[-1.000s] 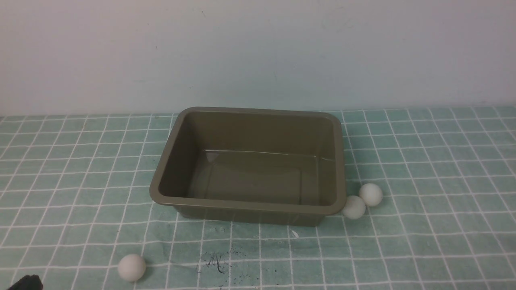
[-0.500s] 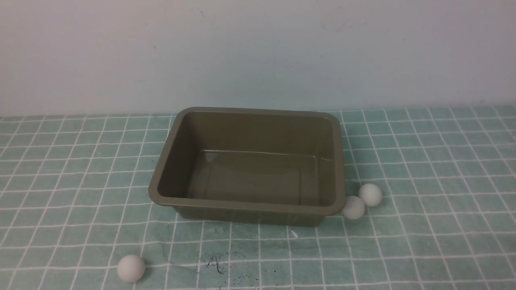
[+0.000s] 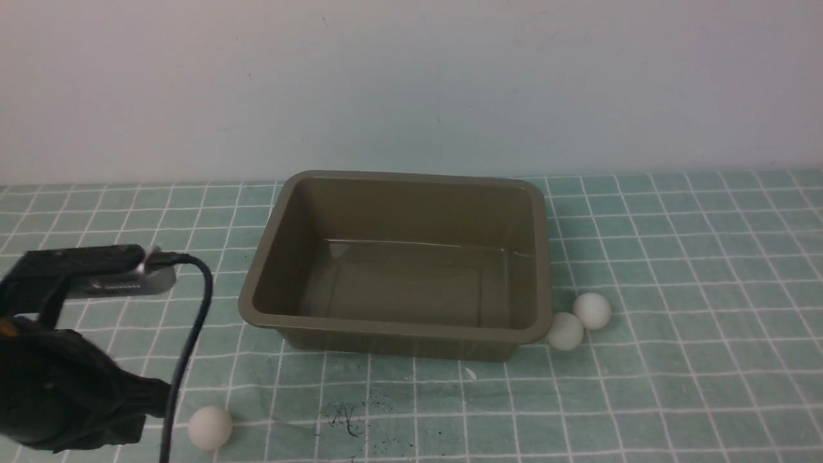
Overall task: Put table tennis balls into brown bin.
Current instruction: 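Reach for and grasp a ping pong ball on the table beside the basket, then drop the ball into the bin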
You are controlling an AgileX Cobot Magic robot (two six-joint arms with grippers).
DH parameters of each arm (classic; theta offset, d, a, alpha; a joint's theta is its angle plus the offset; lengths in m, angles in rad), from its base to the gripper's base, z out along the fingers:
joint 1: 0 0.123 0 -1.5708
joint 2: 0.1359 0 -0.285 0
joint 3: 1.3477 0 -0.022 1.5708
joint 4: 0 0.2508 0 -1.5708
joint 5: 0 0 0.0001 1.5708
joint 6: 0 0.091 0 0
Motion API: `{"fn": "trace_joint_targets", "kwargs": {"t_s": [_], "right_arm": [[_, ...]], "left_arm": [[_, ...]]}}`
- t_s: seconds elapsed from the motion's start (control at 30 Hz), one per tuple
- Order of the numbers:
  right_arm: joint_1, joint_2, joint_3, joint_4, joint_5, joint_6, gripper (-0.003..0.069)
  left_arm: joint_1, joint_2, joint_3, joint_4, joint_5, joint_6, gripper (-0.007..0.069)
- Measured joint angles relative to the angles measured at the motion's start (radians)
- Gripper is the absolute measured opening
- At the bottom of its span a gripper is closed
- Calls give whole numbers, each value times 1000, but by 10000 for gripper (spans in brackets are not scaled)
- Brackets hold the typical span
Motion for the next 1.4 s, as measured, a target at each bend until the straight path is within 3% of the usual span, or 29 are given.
{"fn": "trace_joint_targets", "kwargs": {"t_s": [0.1,0.23,0.4,0.57,0.6,0.67,0.77,0.87,0.97,1.03,1.4], "right_arm": [[4,0,0,-5,45,-6,-13],[22,29,-56,-55,232,-71,-13],[30,279,-276,-195,481,-226,-13],[30,661,-593,-371,777,-395,-12],[30,661,-593,-371,777,-395,-12],[30,779,-686,-417,853,-425,-10],[30,863,-741,-447,876,-434,-10],[30,907,-762,-463,876,-436,-10],[30,931,-768,-489,862,-436,-8],[30,944,-768,-515,847,-436,-8],[30,1186,-975,-630,865,-392,12]], "left_arm": [[0,134,-20,1,-51,38,-4],[-1,198,-31,2,-111,60,-4],[-1,225,-31,-1,-208,136,6],[-1,292,-36,-55,-264,229,162],[-1,292,-36,-58,-264,231,171],[-1,353,-37,-104,-280,262,331],[-1,416,-37,-148,-290,286,448],[-1,458,-38,-171,-310,307,498],[-1,494,-39,-178,-333,316,450],[-1,510,-44,-179,-329,316,337],[-35,381,-324,-66,-41,218,342]]}}
